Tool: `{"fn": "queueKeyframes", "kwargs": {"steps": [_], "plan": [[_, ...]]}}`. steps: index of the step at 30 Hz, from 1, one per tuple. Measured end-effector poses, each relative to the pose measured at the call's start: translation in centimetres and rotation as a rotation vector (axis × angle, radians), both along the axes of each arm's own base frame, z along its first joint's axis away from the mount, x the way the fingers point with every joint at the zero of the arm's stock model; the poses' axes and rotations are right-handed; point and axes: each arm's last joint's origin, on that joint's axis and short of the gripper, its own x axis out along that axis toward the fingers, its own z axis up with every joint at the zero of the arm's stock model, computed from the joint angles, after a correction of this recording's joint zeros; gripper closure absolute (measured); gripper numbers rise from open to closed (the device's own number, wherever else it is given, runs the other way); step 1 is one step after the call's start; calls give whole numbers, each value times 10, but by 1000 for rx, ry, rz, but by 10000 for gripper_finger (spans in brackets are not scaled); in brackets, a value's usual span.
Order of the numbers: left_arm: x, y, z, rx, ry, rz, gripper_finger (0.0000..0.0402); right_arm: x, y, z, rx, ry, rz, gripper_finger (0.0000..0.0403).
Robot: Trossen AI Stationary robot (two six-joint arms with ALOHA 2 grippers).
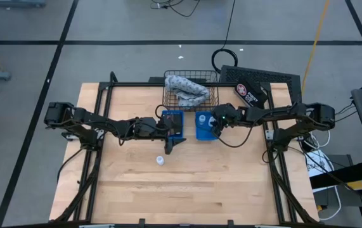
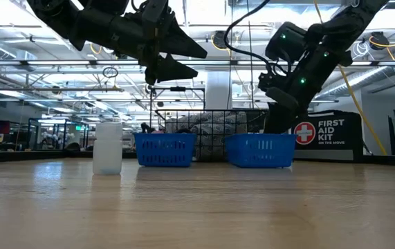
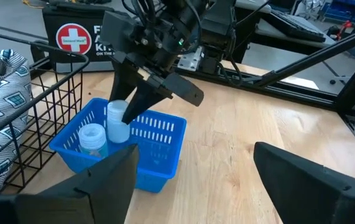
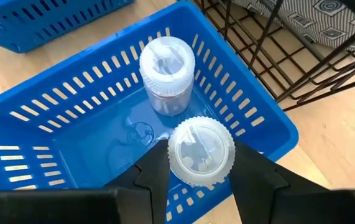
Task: Pick & Place Medicine items
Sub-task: Put the left white pill bottle into the right blue bin, then put the white pill bottle into the right blue bin
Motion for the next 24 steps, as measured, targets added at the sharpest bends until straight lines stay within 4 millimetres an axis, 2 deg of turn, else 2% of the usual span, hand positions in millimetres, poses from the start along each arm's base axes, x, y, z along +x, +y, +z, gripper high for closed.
{"fn": "queueKeyframes", "kwargs": {"steps": [4,10,13,20,24], "plan": [[0,0,0,-4,0,1,76,0,0,0,-2,3,3,275],[0,0,0,-3,0,1,87,0,0,0,-3,3,4,214],[0,0,0,-3,-1,1,91,0,0,0,-3,4,5,197],[0,0,0,3,0,-1,86,2,-1,2,-19,-21,15,194],[0,0,1,-6,-5,2,80,0,0,13,-63,-60,52,199]]}}
